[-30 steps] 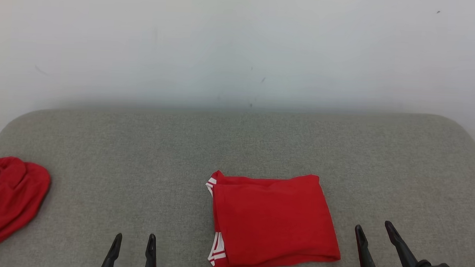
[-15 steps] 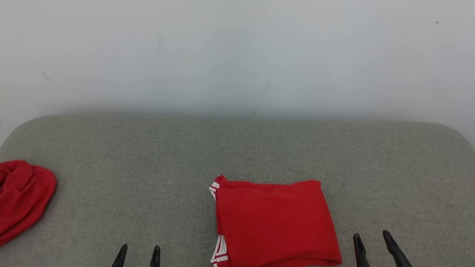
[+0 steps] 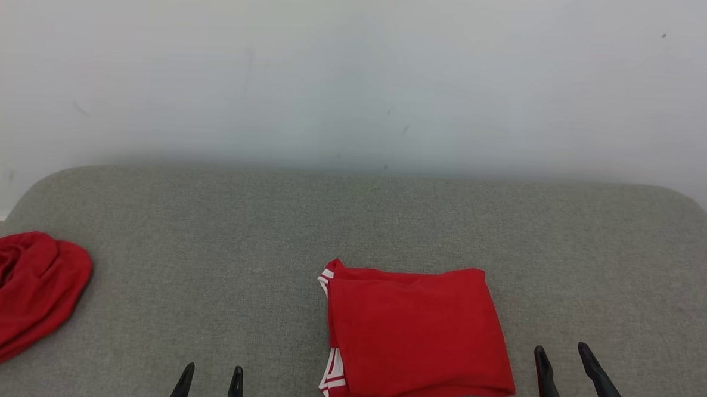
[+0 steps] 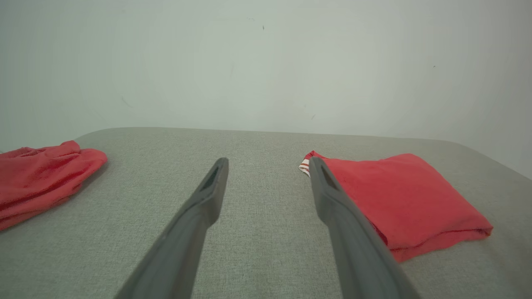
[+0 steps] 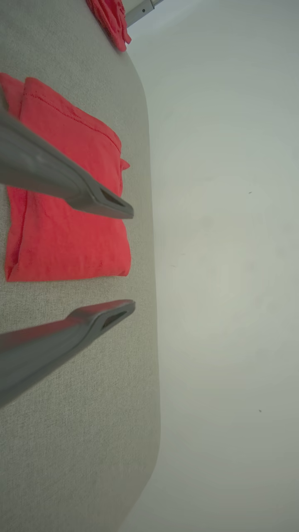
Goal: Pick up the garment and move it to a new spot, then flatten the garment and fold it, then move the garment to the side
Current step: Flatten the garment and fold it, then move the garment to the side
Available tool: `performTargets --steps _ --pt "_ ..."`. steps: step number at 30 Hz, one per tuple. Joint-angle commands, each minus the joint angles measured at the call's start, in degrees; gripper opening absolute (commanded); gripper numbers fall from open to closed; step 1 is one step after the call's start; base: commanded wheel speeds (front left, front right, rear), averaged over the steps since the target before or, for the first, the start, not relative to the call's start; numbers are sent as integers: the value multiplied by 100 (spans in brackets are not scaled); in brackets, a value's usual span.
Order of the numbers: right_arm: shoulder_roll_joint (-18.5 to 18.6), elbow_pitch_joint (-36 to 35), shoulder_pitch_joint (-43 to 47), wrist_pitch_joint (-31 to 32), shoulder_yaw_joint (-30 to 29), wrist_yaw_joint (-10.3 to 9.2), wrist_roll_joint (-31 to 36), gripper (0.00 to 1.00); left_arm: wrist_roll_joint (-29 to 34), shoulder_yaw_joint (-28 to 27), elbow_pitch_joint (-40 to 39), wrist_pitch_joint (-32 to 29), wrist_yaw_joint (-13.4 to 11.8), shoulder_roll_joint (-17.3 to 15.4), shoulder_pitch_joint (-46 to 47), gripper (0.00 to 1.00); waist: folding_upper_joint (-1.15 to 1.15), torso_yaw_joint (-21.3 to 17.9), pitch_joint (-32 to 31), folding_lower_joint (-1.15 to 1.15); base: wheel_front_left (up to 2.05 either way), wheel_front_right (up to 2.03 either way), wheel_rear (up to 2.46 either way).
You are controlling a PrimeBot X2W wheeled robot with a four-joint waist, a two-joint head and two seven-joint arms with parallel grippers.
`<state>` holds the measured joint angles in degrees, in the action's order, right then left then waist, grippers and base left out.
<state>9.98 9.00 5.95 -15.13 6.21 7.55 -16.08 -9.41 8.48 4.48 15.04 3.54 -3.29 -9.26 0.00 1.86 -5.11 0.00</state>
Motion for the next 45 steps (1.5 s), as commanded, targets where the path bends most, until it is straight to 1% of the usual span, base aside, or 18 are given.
performTargets --steps 1,6,7,9,10,12,13,18,19,24,26,28,29,30,31,32,40,45 --pt "63 11 -8 -6 -20 -14 -70 100 55 -13 -1 11 20 21 37 100 0 16 23 0 0 0 0" --pt "277 274 -185 -6 138 -14 -335 100 108 13 -39 11 38 31 66 100 0 73 102 0 0 0 0" --pt "430 523 -338 -6 332 -14 -610 100 123 33 -55 11 42 35 92 100 0 105 157 0 0 0 0" --pt "571 806 -533 55 570 -14 -1075 100 147 74 -75 11 58 39 115 100 0 147 211 0 0 0 0" --pt "947 1201 -1007 421 1056 -14 -1922 100 150 164 -130 11 90 41 179 100 0 255 373 0 0 0 0" --pt "1114 1345 -1254 687 1275 -14 -2451 100 144 230 -151 11 113 42 225 100 0 326 482 0 0 0 0" --pt "1371 1445 -1607 954 1538 -14 -3104 100 156 322 -174 11 141 44 318 100 0 432 698 0 0 0 0" --pt "1694 1714 -2008 1406 1959 -14 -3961 100 82 426 -112 11 187 43 395 100 0 549 843 0 0 0 0" --pt "1777 1784 -2130 1654 2088 -14 -4321 100 111 448 -110 11 190 45 474 100 0 583 921 0 0 0 0" --pt "1983 1972 -2429 1944 2338 -14 -4865 100 226 489 -101 11 246 44 633 100 0 638 1148 0 0 0 0" --pt "2131 2100 -2712 2083 2637 -14 -5098 100 200 564 -93 11 283 45 740 100 0 636 1343 0 0 0 0" --pt "2154 2118 -2783 2123 2790 -14 -5184 98 214 609 -75 11 291 44 787 100 0 622 1392 0 0 0 0" --pt "2166 2120 -2815 2136 2878 -14 -5204 78 225 611 -69 11 298 41 809 100 0 616 1407 0 0 0 0" --pt "2171 2123 -2837 2129 2955 -14 -5244 45 231 619 -66 11 309 42 822 100 0 607 1420 0 0 0 0" --pt "2174 2126 -2858 2121 3027 -14 -5277 34 237 620 -62 11 316 43 835 100 0 597 1431 0 0 0 0" --pt "2190 2117 -2891 2093 3090 -14 -5302 1 241 616 -63 11 323 43 844 100 0 586 1442 0 0 0 0" --pt "2400 2096 -3138 1619 3485 -14 -5189 0 289 583 -89 11 341 43 836 100 0 425 1444 0 0 0 0" --pt "2488 2117 -3351 1144 3692 -14 -5071 0 340 549 -137 11 356 7 897 100 0 186 1510 0 0 0 0"
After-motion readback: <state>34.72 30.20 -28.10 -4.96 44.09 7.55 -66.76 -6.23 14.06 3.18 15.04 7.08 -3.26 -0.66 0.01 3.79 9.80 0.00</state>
